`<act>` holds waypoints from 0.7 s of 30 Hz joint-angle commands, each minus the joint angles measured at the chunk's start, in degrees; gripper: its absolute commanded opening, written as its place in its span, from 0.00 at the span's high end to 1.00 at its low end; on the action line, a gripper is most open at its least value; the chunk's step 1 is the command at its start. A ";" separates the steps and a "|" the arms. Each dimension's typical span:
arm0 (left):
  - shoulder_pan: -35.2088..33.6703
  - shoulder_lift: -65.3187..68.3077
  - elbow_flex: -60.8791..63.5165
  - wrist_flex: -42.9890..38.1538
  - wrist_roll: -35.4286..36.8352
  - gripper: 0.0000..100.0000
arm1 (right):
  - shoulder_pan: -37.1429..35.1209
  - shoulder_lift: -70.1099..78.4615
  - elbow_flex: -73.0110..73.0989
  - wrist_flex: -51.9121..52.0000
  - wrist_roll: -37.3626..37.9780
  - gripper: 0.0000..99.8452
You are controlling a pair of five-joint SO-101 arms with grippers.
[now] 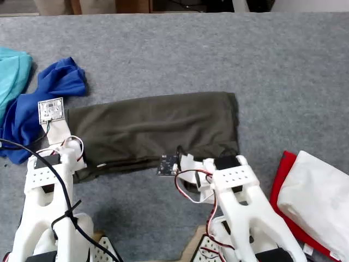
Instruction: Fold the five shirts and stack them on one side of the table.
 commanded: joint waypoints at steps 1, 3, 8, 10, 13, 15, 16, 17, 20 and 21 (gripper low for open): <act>0.62 -1.19 -0.18 -0.88 -0.35 0.98 | -0.84 0.92 1.27 0.00 0.53 0.81; 0.62 -1.19 -0.18 -0.88 -0.35 0.98 | -0.84 0.92 1.27 -0.18 0.53 0.81; 0.62 -1.19 -0.18 -0.88 -0.44 0.98 | -0.84 0.92 1.27 -0.18 0.53 0.90; 0.62 -1.19 -0.18 -0.88 -0.44 0.98 | -0.84 0.92 1.19 -0.18 0.53 0.93; 0.62 -1.19 -0.18 -0.88 -0.44 0.98 | -0.75 0.84 0.31 -0.35 0.53 1.00; 0.62 -1.19 -0.18 -0.88 -0.44 0.98 | 0.22 0.75 -1.54 -0.53 0.53 1.00; 0.62 -1.19 -0.18 -0.88 -0.44 0.98 | 1.19 0.84 -3.03 -0.53 0.53 1.00; 0.62 -1.19 -0.18 -0.88 -0.44 0.98 | 2.33 0.84 -5.05 -0.18 0.53 1.00; 0.62 -1.19 -0.18 -0.88 -0.44 0.98 | 5.32 1.01 -12.35 2.37 0.53 1.00; 0.62 -1.19 -0.18 -0.88 -0.44 0.98 | 5.85 1.01 -14.99 3.60 0.53 1.00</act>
